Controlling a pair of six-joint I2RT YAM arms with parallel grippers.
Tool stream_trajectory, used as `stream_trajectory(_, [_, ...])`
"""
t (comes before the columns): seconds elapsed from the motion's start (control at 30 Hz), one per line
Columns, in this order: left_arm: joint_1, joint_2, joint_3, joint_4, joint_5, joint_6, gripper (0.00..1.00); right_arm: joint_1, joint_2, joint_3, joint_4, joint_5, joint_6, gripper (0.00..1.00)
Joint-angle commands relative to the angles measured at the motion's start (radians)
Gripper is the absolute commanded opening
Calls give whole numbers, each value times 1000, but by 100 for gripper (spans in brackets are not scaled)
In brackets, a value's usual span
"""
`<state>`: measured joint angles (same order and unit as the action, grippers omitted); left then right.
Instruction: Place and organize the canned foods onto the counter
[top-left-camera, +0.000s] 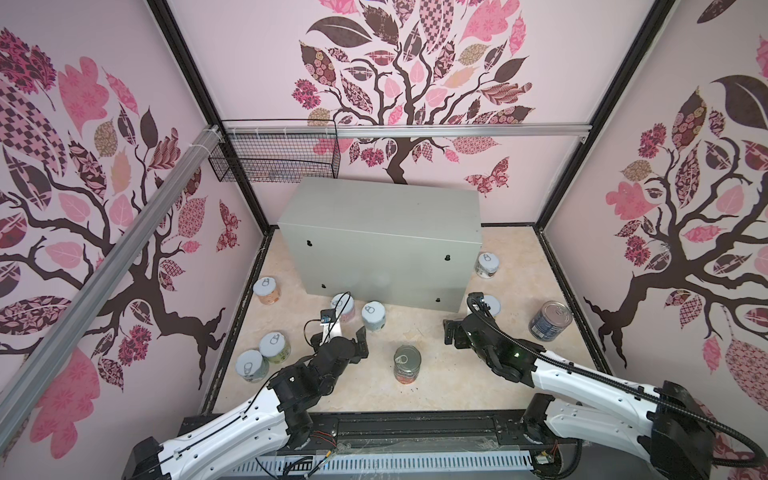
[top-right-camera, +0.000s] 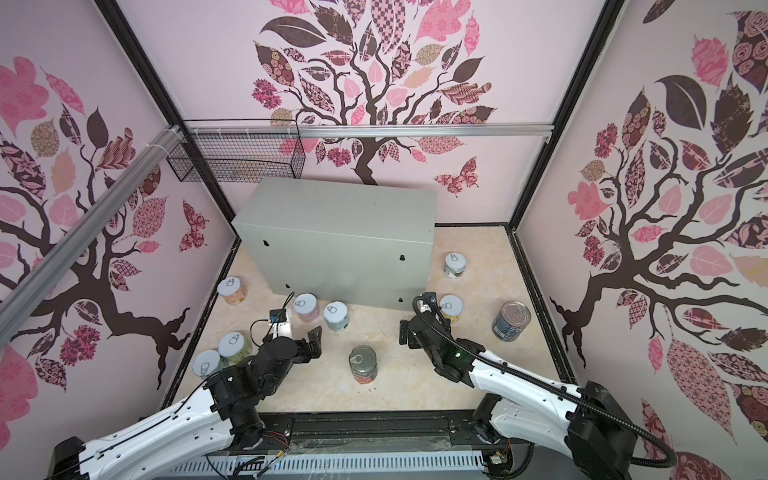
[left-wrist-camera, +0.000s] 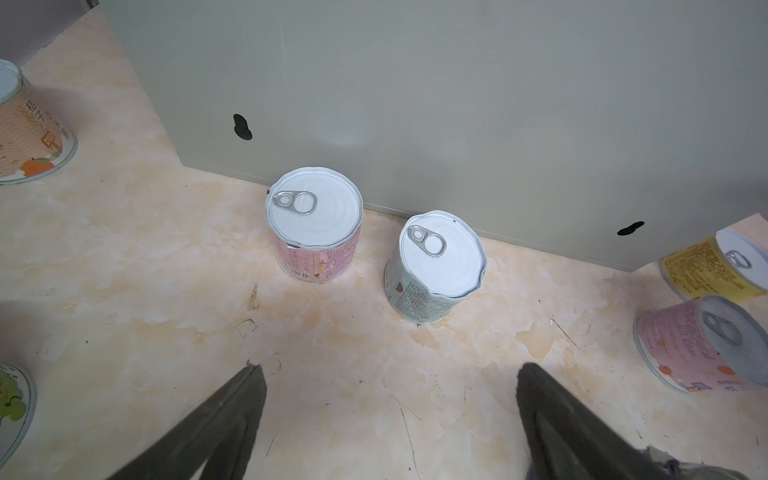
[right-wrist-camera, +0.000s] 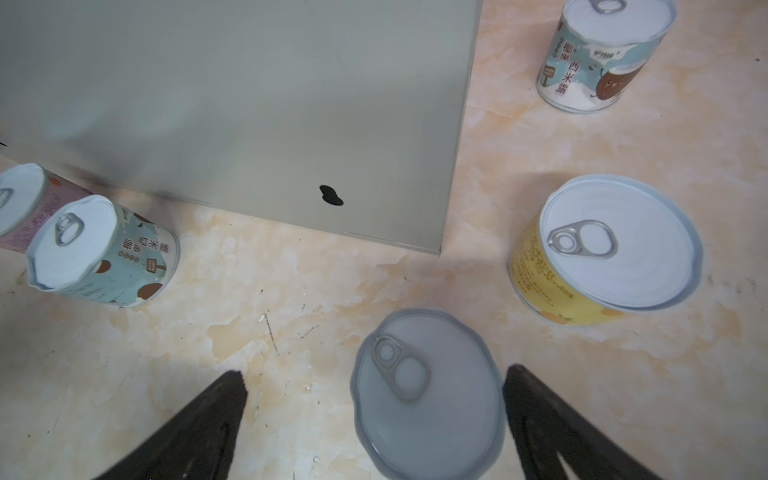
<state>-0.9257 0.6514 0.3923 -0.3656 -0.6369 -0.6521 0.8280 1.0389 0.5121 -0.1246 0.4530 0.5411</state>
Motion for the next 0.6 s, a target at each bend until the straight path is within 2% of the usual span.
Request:
stream_trajectory(0.0, [-1, -2, -12, 13, 7, 9, 98, -7, 37, -23, -18, 4, 14, 100])
stream_trajectory(0.57, [-2, -23, -24, -7, 13, 22, 98, -62, 226, -64, 152, -40, 15, 98])
